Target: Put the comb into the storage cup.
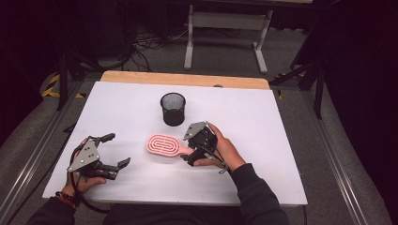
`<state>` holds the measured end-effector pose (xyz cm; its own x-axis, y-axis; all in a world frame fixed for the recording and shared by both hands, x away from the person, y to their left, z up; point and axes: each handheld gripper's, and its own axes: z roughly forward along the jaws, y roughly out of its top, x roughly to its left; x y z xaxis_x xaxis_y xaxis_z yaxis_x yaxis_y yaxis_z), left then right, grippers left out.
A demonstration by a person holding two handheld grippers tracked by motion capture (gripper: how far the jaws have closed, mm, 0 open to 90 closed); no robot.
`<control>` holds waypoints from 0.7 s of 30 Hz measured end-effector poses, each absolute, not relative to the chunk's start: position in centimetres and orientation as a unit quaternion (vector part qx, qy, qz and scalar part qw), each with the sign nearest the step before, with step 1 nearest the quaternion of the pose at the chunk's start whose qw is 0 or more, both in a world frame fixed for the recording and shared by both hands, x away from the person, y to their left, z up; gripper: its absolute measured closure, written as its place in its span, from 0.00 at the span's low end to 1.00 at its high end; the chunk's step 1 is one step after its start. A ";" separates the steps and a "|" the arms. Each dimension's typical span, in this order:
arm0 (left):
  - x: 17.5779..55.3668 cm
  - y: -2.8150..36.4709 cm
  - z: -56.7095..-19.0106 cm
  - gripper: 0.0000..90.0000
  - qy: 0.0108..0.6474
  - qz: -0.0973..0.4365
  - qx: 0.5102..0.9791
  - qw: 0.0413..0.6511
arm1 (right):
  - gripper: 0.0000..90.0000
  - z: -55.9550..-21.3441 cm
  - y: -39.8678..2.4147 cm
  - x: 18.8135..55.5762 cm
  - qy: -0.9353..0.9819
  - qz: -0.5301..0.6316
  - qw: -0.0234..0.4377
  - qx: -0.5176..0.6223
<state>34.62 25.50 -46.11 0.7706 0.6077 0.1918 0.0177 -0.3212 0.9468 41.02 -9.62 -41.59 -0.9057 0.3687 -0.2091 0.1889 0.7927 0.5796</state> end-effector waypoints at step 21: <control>34.8 25.2 -46.3 0.05 0.199 0.265 0.778 0.534 | 0.55 -44.2 -6.8 43.3 0.971 0.176 0.094 0.132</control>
